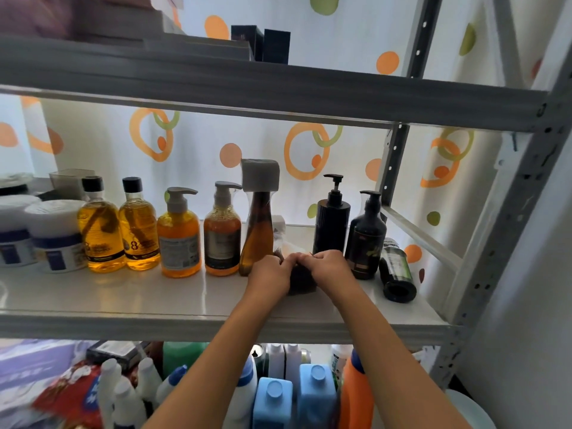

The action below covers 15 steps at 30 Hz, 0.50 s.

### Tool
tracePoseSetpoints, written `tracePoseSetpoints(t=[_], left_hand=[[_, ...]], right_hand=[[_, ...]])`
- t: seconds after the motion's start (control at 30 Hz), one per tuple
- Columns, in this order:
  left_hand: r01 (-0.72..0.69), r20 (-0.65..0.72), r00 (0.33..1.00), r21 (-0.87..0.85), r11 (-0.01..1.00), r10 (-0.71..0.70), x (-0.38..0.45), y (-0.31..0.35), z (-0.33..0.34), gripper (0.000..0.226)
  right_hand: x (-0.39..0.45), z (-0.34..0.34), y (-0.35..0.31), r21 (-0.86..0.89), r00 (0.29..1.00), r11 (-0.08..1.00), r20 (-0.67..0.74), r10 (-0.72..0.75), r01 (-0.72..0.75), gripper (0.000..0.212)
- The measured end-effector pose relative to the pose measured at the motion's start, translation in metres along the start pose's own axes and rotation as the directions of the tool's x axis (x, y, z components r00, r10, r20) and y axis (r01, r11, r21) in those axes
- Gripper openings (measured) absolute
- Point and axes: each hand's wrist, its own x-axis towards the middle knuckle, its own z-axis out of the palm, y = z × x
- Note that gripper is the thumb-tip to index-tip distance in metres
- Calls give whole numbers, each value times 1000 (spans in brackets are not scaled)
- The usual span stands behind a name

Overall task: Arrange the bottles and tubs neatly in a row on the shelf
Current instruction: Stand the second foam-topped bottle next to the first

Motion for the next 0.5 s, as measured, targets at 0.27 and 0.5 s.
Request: tracePoseSetpoints(t=[0.27,0.5], left_hand=[[-162,91,983,8,987,161,-4,-3,-10,50],[-286,88,941,-308,907,326,-26,-6,-13,29]], right_hand=[[-16,7,17,198,992,976,-102,-77,96,26],[-46,11,30,436,975,885,-206,-78,163,27]])
